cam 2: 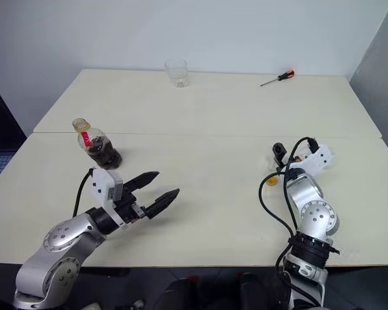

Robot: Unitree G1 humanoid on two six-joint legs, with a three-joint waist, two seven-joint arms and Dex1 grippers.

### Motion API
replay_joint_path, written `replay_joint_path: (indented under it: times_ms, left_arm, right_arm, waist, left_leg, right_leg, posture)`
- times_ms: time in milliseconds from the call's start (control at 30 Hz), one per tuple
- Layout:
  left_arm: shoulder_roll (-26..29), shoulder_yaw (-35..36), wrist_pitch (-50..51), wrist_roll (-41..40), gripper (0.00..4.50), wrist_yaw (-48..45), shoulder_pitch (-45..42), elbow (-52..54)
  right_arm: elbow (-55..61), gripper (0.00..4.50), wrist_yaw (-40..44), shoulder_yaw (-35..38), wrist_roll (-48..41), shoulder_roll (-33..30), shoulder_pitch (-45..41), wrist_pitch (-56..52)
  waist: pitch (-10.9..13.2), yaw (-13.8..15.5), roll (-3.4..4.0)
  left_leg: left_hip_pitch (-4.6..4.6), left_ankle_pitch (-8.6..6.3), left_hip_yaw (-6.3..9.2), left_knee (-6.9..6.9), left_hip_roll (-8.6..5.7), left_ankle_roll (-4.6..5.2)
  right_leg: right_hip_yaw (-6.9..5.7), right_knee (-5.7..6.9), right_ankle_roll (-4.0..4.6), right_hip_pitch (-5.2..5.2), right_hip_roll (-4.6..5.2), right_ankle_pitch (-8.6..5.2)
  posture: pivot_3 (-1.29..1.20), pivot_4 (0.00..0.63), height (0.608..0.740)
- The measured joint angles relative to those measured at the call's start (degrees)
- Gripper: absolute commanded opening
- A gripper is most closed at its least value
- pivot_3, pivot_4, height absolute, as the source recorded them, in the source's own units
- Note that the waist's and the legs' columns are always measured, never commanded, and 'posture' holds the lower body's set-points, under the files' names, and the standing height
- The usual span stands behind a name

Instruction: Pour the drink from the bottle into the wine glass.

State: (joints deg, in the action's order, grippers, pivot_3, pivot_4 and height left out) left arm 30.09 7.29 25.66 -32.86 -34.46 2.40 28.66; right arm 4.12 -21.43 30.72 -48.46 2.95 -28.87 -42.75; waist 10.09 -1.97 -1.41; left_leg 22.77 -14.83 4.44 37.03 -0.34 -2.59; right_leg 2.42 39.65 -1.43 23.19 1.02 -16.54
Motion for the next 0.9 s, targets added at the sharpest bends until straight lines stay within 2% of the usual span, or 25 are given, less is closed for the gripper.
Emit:
replay_joint_path:
  times_ms: [567,900]
  left_arm:
    - [-0.09,0.57,0.14,0.15,4.46,0.59,-1.07,0.01]
    - [-0.09,0.57,0.14,0.15,4.46,0.68,-1.04,0.01]
  right_arm:
    - [-13.55,4.5,2.5,2.28,-0.33,-1.17,-6.06,11.48]
    - [-17.0,4.5,2.52,4.37,-2.93,-0.1,-7.81,16.65]
  waist:
    - [0.0,-0.02,0.01]
    - [-0.02,-0.02,0.01]
  left_leg:
    - [-0.01,0.0,-0.02,0.01,0.0,0.01]
    - [-0.02,0.01,-0.02,0.01,0.01,0.01]
  right_leg:
    - [0.0,0.0,0.0,-0.01,0.0,0.0]
    - [0.0,0.0,0.0,-0.03,0.0,0.0]
  posture:
    - [0.0,0.15,0.74]
    - [0.0,0.15,0.74]
